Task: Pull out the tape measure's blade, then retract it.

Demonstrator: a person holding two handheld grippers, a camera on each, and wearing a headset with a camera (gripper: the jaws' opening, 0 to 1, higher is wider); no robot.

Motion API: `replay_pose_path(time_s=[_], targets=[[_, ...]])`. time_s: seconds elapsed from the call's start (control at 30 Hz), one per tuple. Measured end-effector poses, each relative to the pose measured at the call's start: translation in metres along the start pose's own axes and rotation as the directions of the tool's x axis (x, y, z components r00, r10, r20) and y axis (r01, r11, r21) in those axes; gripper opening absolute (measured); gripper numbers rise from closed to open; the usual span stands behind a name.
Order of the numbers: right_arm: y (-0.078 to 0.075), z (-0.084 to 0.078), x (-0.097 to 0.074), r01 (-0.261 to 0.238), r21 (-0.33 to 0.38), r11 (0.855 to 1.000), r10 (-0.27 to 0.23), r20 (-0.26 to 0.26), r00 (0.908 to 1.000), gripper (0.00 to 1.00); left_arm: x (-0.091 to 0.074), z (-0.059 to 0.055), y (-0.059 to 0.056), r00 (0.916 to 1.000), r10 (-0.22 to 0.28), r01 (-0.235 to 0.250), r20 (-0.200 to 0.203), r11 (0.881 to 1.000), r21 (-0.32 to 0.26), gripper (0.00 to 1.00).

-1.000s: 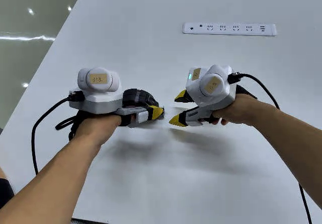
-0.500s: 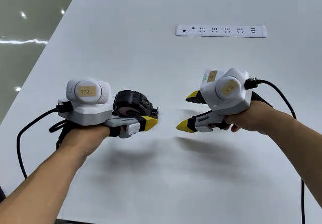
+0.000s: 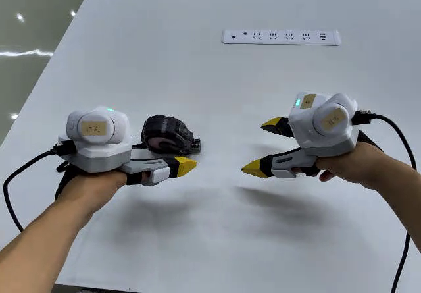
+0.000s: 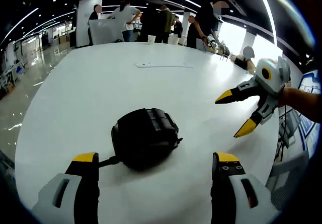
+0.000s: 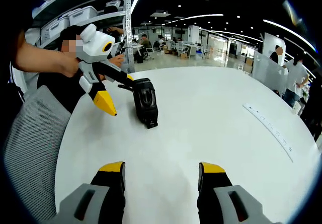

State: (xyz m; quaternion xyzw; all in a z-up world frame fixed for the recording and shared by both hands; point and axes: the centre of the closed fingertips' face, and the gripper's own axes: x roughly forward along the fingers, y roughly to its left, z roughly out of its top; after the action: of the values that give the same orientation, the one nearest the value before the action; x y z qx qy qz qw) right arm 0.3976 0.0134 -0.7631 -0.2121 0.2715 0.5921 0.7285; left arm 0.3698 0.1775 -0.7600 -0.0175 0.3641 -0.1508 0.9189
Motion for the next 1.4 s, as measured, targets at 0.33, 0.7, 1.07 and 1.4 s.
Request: replay_pose_path(time_s=[0.33, 0.7, 1.07, 1.4], targets=[[0.0, -0.013, -0.027, 0.064, 0.054, 0.996, -0.066, 0.034, 0.9973, 0.63, -0.008, 0.005, -0.008, 0.9969, -0.036, 0.033, 0.069, 0.998, 0.047, 0.93], [0.007, -0.025, -0.047, 0.122, 0.108, 0.987, -0.131, 0.08, 0.9882, 0.69, -0.014, 0.004, -0.013, 0.9932, -0.066, 0.056, 0.096, 0.994, 0.095, 0.95], [0.006, -0.032, -0.058, 0.169, 0.151, 0.974, -0.188, 0.118, 0.9751, 0.81, -0.021, -0.001, -0.017, 0.9893, -0.077, 0.06, 0.125, 0.99, 0.129, 0.97], [0.011, -0.038, -0.066, 0.207, 0.197, 0.958, -0.236, 0.142, 0.9611, 0.89, -0.028, 0.001, -0.019, 0.9839, -0.08, 0.057, 0.16, 0.989, 0.14, 0.98]])
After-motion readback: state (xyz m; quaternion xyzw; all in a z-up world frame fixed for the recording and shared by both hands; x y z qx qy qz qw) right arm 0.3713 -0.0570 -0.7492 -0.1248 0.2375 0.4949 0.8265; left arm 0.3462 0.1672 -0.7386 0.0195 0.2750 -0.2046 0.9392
